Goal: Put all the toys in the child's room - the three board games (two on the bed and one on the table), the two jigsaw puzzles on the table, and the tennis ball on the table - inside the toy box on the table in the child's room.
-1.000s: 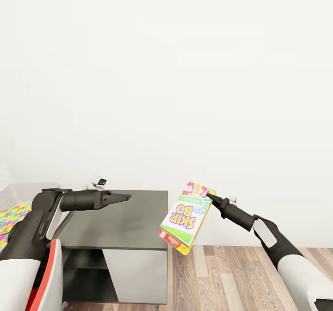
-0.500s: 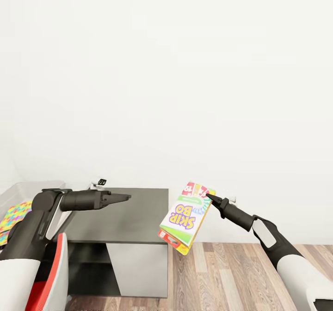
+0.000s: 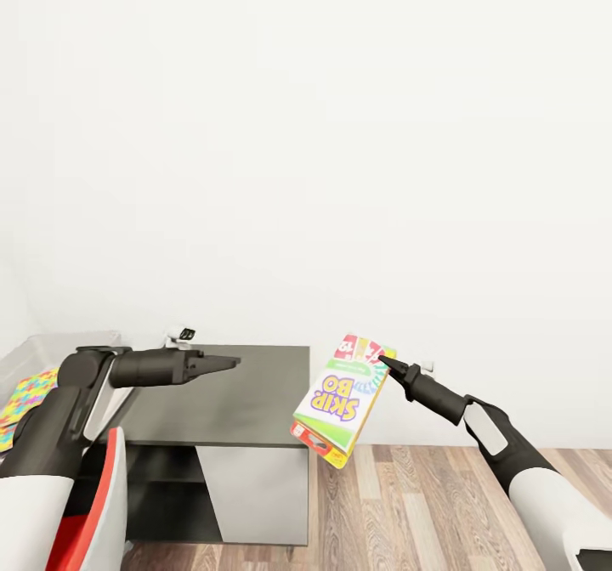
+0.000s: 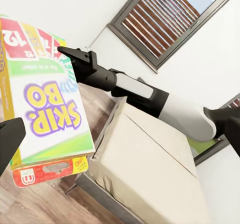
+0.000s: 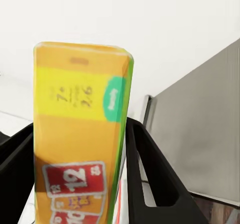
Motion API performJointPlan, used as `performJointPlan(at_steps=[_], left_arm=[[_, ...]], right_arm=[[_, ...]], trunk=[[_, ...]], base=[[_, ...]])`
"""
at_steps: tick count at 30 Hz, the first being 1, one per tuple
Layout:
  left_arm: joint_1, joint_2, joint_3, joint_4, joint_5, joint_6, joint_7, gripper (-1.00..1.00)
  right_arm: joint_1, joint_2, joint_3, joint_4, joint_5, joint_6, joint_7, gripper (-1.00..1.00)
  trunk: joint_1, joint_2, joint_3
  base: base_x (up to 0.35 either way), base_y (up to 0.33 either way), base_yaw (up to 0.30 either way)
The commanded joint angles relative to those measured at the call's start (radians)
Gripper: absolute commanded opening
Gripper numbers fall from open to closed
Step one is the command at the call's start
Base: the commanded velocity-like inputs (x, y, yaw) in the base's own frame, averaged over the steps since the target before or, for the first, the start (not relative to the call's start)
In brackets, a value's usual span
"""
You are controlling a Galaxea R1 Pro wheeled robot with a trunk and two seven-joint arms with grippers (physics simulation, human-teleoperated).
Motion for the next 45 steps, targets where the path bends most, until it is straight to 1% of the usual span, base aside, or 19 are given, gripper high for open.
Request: performJointPlan(at_steps=[1, 4, 9, 12, 16, 20, 34, 45], left_arm=[[-0.001, 0.001, 0.0, -0.001, 0.0, 0.011, -0.004, 1.0], [-0.001, 0.008, 0.0, -0.002, 0.0, 0.013, -0.004, 1.0], [-0.001, 0.038, 0.011, -0.009, 0.011, 0.016, -0.004, 1.0], [-0.001, 0.054, 0.032, -0.016, 0.015, 0.016, -0.004, 1.0], [-0.001, 0.062, 0.053, -0.018, 0.015, 0.016, -0.004, 1.0], [-0.001, 0.065, 0.059, -0.019, 0.014, 0.016, -0.004, 1.0], [-0.001, 0.066, 0.06, -0.019, 0.013, 0.016, -0.004, 1.0], [-0.001, 0.066, 0.059, -0.019, 0.013, 0.015, -0.004, 1.0]], right_arm=[[-0.001, 0.0, -0.002, 0.0, -0.003, 0.007, 0.001, -1.0], [-0.001, -0.003, -0.003, -0.001, -0.003, 0.007, -0.001, -1.0], [-0.001, -0.005, -0.004, -0.001, -0.003, 0.013, -0.002, -1.0], [-0.001, -0.007, -0.007, -0.001, -0.003, 0.015, -0.003, -1.0], [-0.001, -0.019, -0.009, -0.001, -0.004, 0.016, -0.003, -1.0], [-0.001, -0.026, -0.008, -0.001, -0.004, 0.015, -0.003, -1.0], [-0.001, -0.022, -0.008, -0.001, -0.004, 0.009, -0.003, -1.0], [-0.001, -0.019, -0.008, -0.001, -0.003, 0.007, -0.005, -1.0]], trunk=[[0.001, -0.002, -0.002], [0.001, -0.002, -0.002], [0.001, -0.002, -0.002], [0.001, -0.002, -0.002], [0.001, -0.002, -0.002], [0.001, -0.002, -0.002], [0.001, -0.002, -0.002], [0.001, -0.002, -0.002]], base=[[0.0, 0.0, 0.0], [0.0, 0.0, 0.0], [0.0, 0.0, 0.0], [0.0, 0.0, 0.0], [0.0, 0.0, 0.0], [0.0, 0.0, 0.0], [0.0, 0.0, 0.004], [-0.011, 0.0, 0.251]])
